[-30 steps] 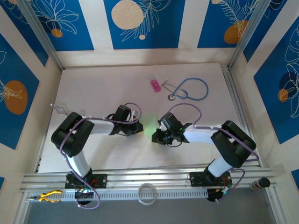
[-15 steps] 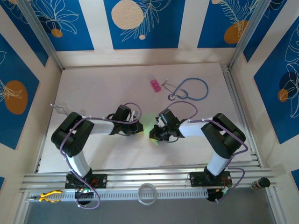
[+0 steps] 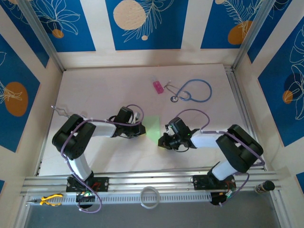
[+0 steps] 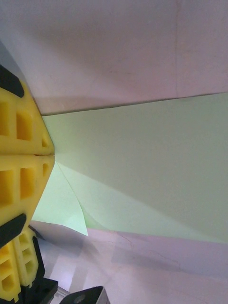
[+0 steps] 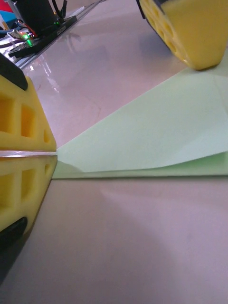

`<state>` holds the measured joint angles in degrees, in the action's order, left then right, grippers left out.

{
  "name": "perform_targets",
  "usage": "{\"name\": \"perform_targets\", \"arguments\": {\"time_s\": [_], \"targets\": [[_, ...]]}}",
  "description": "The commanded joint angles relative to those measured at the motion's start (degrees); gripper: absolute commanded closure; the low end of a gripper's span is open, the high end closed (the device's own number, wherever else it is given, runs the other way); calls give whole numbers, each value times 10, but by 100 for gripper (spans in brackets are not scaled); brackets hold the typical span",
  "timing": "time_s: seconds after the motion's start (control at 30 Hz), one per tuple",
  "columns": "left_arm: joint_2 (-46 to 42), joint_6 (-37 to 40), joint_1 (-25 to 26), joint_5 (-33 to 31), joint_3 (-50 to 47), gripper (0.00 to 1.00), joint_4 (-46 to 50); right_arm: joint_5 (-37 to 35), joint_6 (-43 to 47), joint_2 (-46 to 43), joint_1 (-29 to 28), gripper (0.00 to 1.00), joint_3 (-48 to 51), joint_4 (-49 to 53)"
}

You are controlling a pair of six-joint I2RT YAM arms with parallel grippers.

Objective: Fold a paper plane with a square sheet of paper (pick it up from the middle)
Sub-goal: Third fold the triangle at the center of the table, then fourth fold the wing at the center of the table.

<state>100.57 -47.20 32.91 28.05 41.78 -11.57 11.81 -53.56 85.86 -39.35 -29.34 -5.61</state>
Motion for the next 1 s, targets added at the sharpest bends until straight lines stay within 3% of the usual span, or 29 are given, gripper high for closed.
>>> {"name": "perform_targets", "arguments": {"time_s": [0.0, 0.23, 0.5, 0.83, 0.97], "targets": [[15, -23, 2, -20, -22, 100, 30, -25, 12, -34, 1, 88, -8, 64], [-4, -75, 9, -20, -48, 100, -21, -43, 16, -57, 16, 83, -26, 87], [-72, -93, 36, -79, -52, 98, 23, -42, 34, -59, 21, 79, -46, 108], [-140, -6, 32, -133, 9, 83, 152, -68, 78, -26, 21, 73, -106, 166], [-152, 0, 16, -132, 4, 78, 153, -68, 86, -1, 28, 68, -127, 173]]}}
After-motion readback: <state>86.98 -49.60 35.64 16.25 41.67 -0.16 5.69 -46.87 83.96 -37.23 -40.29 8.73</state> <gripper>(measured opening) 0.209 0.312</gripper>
